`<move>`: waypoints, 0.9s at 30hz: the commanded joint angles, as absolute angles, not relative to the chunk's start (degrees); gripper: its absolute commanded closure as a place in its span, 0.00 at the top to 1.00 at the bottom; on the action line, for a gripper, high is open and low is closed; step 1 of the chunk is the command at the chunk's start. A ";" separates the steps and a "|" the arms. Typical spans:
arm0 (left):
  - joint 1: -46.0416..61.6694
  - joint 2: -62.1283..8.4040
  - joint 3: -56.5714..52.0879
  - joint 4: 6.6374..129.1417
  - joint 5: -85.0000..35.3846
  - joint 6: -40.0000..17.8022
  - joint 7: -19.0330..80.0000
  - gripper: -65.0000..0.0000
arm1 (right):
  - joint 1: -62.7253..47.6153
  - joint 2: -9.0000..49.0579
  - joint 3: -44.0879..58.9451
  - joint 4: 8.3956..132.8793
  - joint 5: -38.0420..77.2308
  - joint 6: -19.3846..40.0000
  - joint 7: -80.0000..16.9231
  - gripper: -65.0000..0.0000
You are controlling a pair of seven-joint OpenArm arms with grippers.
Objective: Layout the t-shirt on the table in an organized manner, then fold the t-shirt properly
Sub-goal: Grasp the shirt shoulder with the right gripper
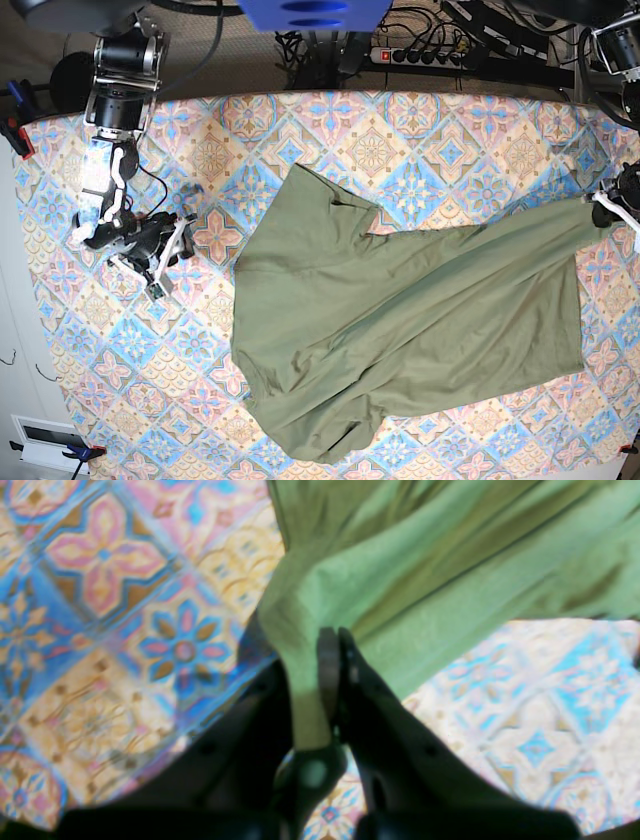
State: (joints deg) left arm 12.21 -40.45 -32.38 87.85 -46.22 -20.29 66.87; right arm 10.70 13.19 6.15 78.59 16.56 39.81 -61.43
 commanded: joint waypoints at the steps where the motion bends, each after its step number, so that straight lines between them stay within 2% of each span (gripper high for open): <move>1: 11.38 -41.80 -33.01 88.66 -46.02 -20.35 65.98 0.00 | 12.70 13.32 6.20 78.55 17.89 40.00 -59.74 0.32; 6: 11.56 -41.36 -32.92 88.66 -44.70 -20.35 65.98 0.00 | 14.81 10.86 6.11 74.24 17.89 40.00 -59.65 0.37; 14: 11.56 -39.69 -32.84 88.66 -41.54 -20.35 65.98 0.00 | 15.16 6.81 6.11 72.84 17.89 40.00 -57.36 0.37; 21: 11.65 -38.99 -32.84 88.66 -41.80 -20.35 65.98 0.00 | 17.89 6.11 6.11 66.24 17.80 40.00 -53.67 0.54; 27: 11.65 -38.90 -32.84 88.66 -41.80 -20.35 65.98 0.00 | 19.21 6.11 6.11 59.91 17.80 40.00 -49.89 0.54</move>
